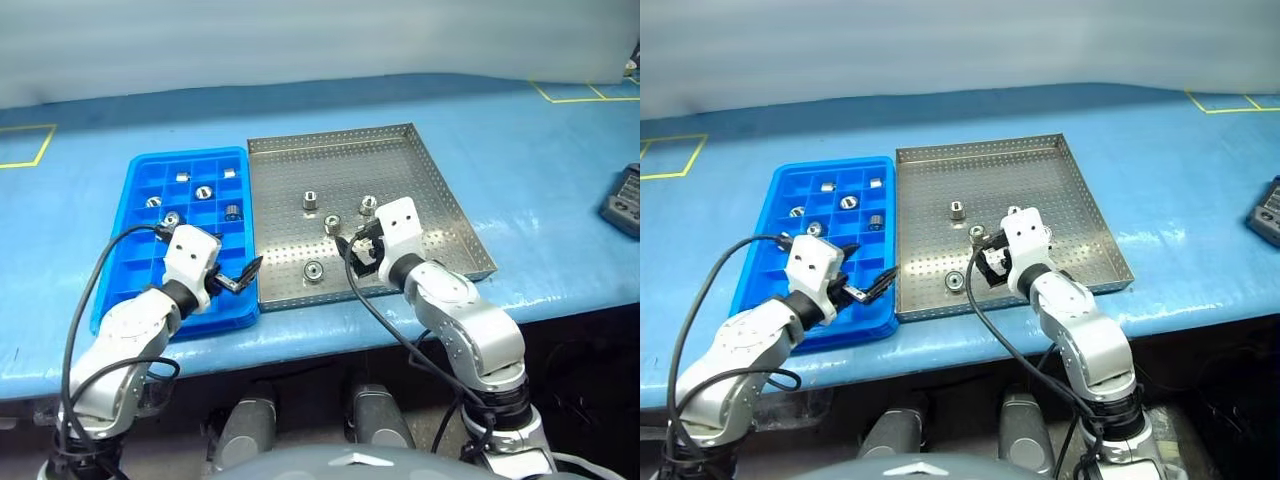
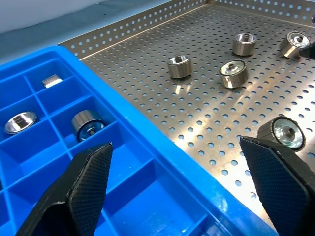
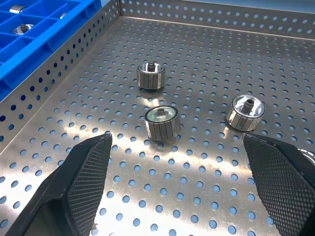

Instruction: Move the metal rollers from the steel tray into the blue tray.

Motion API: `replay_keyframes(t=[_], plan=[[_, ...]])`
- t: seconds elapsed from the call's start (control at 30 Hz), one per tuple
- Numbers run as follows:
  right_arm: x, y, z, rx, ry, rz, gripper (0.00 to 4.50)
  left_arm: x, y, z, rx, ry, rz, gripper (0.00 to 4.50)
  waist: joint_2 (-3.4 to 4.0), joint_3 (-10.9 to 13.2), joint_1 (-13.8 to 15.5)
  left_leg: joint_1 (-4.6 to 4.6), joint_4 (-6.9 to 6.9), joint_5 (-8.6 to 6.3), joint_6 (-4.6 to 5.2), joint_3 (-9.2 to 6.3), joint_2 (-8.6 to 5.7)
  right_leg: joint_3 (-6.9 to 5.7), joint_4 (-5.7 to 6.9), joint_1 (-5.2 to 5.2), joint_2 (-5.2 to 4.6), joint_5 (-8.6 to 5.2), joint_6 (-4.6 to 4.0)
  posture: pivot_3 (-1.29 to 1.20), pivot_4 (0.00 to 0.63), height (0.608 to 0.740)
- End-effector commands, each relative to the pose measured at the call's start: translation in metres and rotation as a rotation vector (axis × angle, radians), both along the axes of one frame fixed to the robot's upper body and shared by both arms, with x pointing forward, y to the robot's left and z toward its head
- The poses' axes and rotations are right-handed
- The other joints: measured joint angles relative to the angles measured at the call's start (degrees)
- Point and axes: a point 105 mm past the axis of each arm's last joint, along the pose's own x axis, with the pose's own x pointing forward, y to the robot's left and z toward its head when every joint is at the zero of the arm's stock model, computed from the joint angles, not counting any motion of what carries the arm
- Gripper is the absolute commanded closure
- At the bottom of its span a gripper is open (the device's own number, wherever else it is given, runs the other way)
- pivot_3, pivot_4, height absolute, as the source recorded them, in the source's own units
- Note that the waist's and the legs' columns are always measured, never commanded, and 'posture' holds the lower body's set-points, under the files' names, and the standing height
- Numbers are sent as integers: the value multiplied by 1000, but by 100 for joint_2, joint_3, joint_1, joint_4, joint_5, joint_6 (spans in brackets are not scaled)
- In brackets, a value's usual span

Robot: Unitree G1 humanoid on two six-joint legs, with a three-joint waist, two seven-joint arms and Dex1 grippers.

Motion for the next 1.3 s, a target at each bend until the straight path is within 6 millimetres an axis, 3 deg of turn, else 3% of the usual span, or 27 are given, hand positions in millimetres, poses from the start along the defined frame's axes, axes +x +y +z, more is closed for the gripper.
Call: replay_keyframes(t=[0.03, 0.27, 0.43, 0.8, 1.1, 1.3], plan=[[-1, 2, 12, 9, -47, -15, 24, 7, 2, 10, -16, -55, 13, 0, 0, 0, -21, 0, 0, 0, 0, 0, 0, 0, 0, 0, 0, 0, 0, -87, 150, 740], [1, 27, 15, 13, -68, 54, 24, 4, 5, 17, -55, -85, 35, 0, 0, 0, -29, 2, 0, 0, 1, 5, 1, 5, 2, -1, 1, 2, 3, -39, 150, 740], [2, 34, 14, 18, -71, 84, 24, -1, 12, 19, -43, -90, 72, 0, 0, 0, 16, 1, 2, -1, 2, 5, 0, 7, 1, 0, 1, 4, 6, -10, 150, 740], [6, 13, 17, 8, -92, 16, 24, 7, 12, 18, -39, -97, 77, 0, 0, 0, 74, 2, 5, -1, 2, 6, -1, 10, 2, 1, 1, 4, 6, -62, 150, 740], [-12, -4, 5, 3, -64, -1, 24, 10, 4, 11, -52, -88, 65, 0, 0, 0, -9, 5, 6, -2, 4, 24, -3, 31, -2, 0, 1, 10, 15, -93, 150, 740], [-12, -6, 4, -7, -55, -9, 24, 13, 0, 13, -27, -88, 28, 0, 0, 0, -35, 11, 14, -2, 5, 34, -1, 39, 6, 0, 2, 11, 16, -94, 150, 740]])
